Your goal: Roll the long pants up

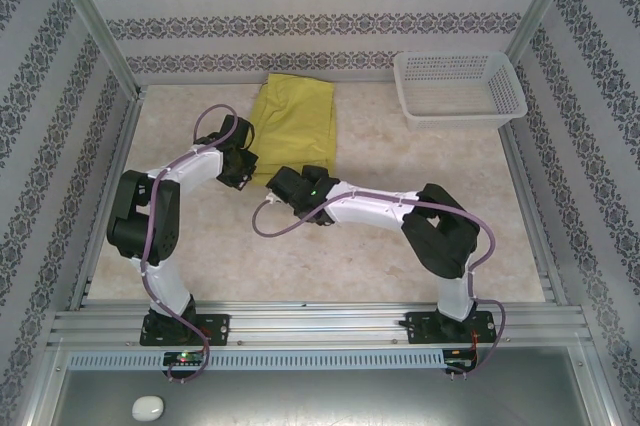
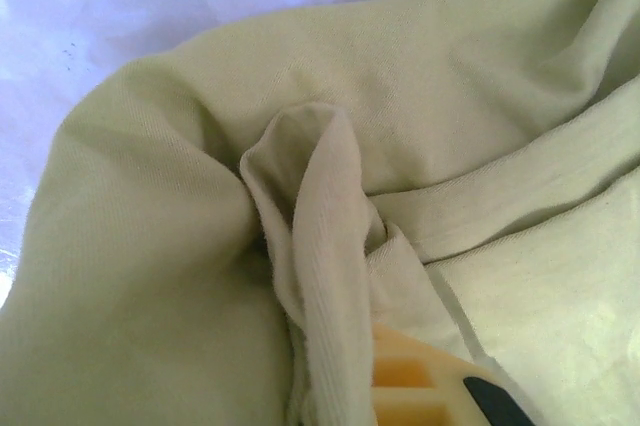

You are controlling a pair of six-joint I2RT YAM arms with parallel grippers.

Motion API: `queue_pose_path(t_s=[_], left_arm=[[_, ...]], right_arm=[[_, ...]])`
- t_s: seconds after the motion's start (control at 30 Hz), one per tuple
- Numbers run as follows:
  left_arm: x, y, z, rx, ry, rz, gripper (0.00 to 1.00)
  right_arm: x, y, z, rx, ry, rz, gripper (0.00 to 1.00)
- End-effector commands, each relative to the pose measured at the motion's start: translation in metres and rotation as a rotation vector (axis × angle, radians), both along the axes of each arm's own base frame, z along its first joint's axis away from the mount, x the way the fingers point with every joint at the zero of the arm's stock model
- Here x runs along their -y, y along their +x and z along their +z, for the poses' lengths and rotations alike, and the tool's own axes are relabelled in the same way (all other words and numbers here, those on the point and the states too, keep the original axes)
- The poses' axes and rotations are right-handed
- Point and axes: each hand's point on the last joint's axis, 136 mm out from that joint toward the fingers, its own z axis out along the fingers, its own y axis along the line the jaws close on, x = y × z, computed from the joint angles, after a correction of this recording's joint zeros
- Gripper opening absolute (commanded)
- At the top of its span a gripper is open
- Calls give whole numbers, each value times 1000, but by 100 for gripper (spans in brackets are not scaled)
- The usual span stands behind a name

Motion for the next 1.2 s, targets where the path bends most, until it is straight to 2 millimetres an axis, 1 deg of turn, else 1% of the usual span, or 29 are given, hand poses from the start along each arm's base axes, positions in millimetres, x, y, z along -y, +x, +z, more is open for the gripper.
queue_pose_path(t_s=[0.0,0.03,0.07,0.13,0.17,0.2,0.23,0.27,0.3,0.33,0.47,0.57,0.7,0.8,0.9,0.97,1.03,1.07,1.1,1.13,1.17], left_arm=[[2,1,15,19,-15,-30,0],[1,0,16,21,-17,-30,0],[1,-1,16,21,-16,-30,0],[-2,-3,17,22,-17,-30,0],[-3,-4,18,23,-17,-28,0],[-4,-4,19,26,-15,-28,8],[-5,-4,21,29,-15,-24,30],[-7,-5,22,30,-14,-22,58],[-7,-4,26,38,-14,-23,88],[-7,-3,29,43,-12,-22,100],[-8,0,46,77,-14,-17,100],[-10,0,61,101,-11,-12,100],[-14,-4,84,147,-8,5,100],[-21,-7,108,199,13,26,100],[-24,-11,133,252,18,24,100],[-21,-15,139,261,-3,21,100],[-15,-20,137,262,-30,13,100],[-12,-22,133,260,-42,13,98],[-8,-24,129,256,-51,15,93],[-5,-27,122,245,-57,16,83],[0,-29,115,232,-69,19,69]], right_arm=[[-7,31,5,47,2,0,67],[-5,32,0,-3,16,-7,55],[-5,32,-3,-45,39,-14,40],[-5,31,-3,-120,89,-30,5],[-4,29,-2,-154,107,-33,0],[-5,26,0,-196,133,-40,0],[-6,23,4,-237,165,-50,0],[-7,19,6,-283,190,-55,0],[-9,15,9,-338,224,-64,0],[-11,10,13,-394,256,-73,0],[-15,2,26,-575,373,-125,0],[-17,2,28,-659,412,-162,0],[-14,3,17,-791,435,-244,0],[-12,2,7,-857,439,-291,0],[-13,-2,-3,-902,437,-317,0],[-11,-2,-11,-928,431,-340,0],[-10,-1,-17,-949,432,-364,0],[-9,1,-20,-957,432,-376,0],[-8,2,-23,-964,435,-387,0],[-8,4,-26,-973,438,-399,0],[-8,7,-27,-974,442,-407,0]])
